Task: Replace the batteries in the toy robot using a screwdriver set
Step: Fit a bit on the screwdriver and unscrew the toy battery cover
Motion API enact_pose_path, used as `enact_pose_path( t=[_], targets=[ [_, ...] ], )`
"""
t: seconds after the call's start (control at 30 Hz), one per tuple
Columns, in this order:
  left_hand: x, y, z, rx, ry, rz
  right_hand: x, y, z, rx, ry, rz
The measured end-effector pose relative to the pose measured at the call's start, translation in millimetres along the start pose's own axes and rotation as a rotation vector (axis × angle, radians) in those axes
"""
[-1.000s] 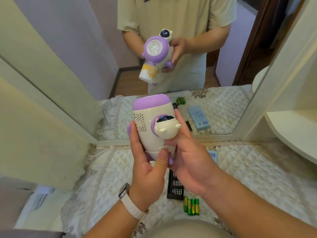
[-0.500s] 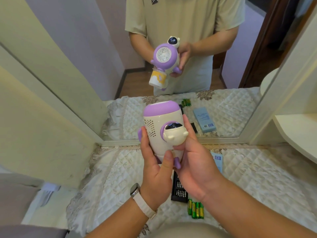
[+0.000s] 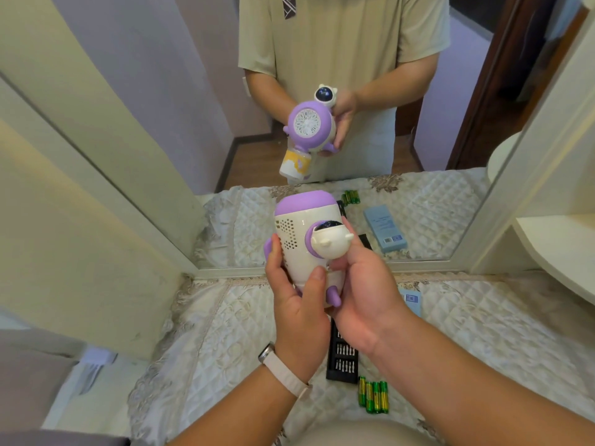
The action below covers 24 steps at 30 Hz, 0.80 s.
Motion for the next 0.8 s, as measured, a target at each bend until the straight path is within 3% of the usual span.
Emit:
enact_pose_path(
  t=[0.23,0.57,0.7,0.8],
  targets=[
    [7,-2,-21,0.009,0.015,-0.111,-3,5,-10,-0.234,-0.101,-0.018],
    [12,16,-34,-0.022,-0.01,-0.202,-14,-10,-18,-0.52,-0.075,-0.1],
    [10,24,-32,-0.009,0.022,-0.164,-29,-11,-21,-1.058,0.082,-0.456],
    [10,29,-31,0.031,0.061,-0.141,-43,-8,-21,-1.325,0.081,-0.791]
  ],
)
Point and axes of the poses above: each hand's wrist, its own x-axis towards the middle knuckle, its own z-axis out of the palm, y = z × x, the point moved 3 cm from there along x, towards the middle knuckle, and after that the axes turned 3 degrees about -y, right-handed, at the moved point
